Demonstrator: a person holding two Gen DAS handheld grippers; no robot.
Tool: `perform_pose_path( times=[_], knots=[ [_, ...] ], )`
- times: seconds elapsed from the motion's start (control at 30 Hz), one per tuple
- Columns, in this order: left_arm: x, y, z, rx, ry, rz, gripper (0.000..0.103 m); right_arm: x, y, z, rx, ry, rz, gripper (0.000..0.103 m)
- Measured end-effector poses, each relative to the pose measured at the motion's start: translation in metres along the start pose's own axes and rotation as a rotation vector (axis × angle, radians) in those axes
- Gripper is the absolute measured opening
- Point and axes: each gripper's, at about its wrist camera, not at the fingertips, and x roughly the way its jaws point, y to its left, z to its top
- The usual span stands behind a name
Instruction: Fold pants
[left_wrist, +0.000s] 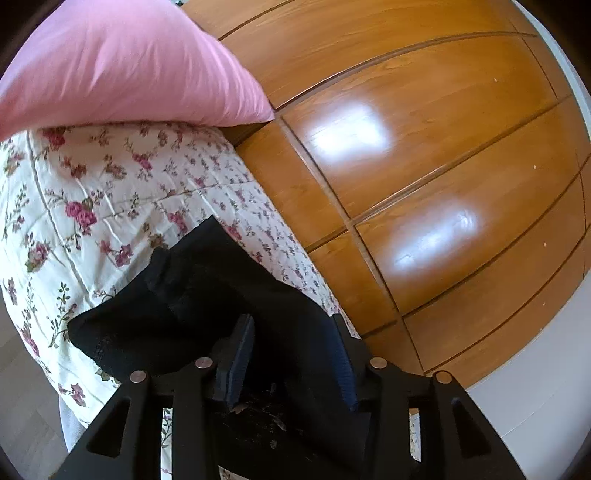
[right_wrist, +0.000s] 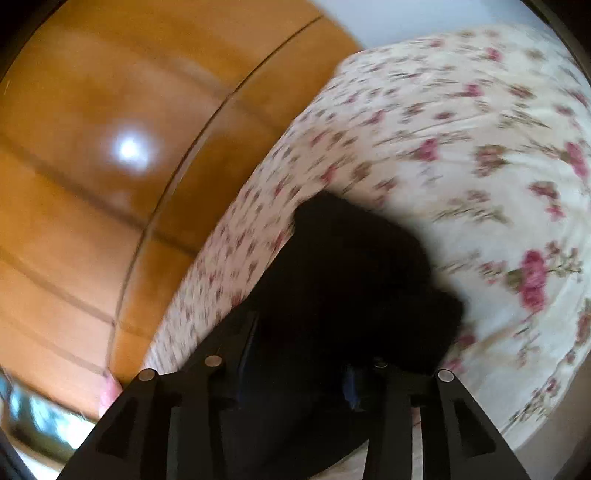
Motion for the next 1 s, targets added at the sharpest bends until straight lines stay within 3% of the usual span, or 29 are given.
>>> perform_pose_path(
  times=[0.13, 0.27, 0.53, 0.63, 0.67, 0.7, 0.73, 0.77, 0.8, 0.93, 1.0],
  knots=[
    [-0.011, -0.001, 0.005, -0.029, -0.026, -0.013, 0.046, 0.017, 0.015, -0.02, -0.105, 0.034, -0.055, 0.037],
    [-0.012, -0.001, 0.003, -0.035, 0.005, -0.004, 0.046, 0.02, 0.013, -0.015, -0.104, 0.033, -0.051, 0.033],
    [0.025, -0.001, -0.005, -0.108, 0.142, 0.012, 0.046, 0.012, 0.001, -0.015, -0.063, 0.034, -0.028, 0.031],
    [0.048, -0.004, 0.007, -0.117, 0.174, 0.162, 0.047, 0.013, 0.006, -0.016, -0.07, 0.034, -0.035, 0.031],
    [0.055, 0.0, 0.011, -0.151, 0.187, 0.18, 0.046, 0.013, 0.006, -0.016, -0.075, 0.035, -0.04, 0.031],
    [0.061, 0.002, 0.015, -0.183, 0.198, 0.184, 0.04, 0.013, 0.007, -0.016, -0.083, 0.036, -0.047, 0.03],
    [0.065, 0.005, 0.02, -0.199, 0.202, 0.197, 0.018, 0.014, 0.008, -0.016, -0.087, 0.036, -0.053, 0.029],
    [0.068, 0.003, 0.026, -0.197, 0.204, 0.2, 0.005, 0.015, 0.01, -0.016, -0.095, 0.036, -0.064, 0.027],
    [0.068, -0.003, 0.03, -0.175, 0.202, 0.194, 0.006, 0.015, 0.011, -0.016, -0.101, 0.035, -0.073, 0.025],
    [0.024, -0.054, 0.047, 0.052, 0.072, 0.026, 0.006, 0.014, 0.009, -0.016, -0.094, 0.033, -0.073, 0.023],
    [-0.001, -0.063, 0.047, 0.124, 0.018, 0.022, 0.006, 0.015, 0.006, -0.016, -0.086, 0.032, -0.064, 0.023]
  ],
)
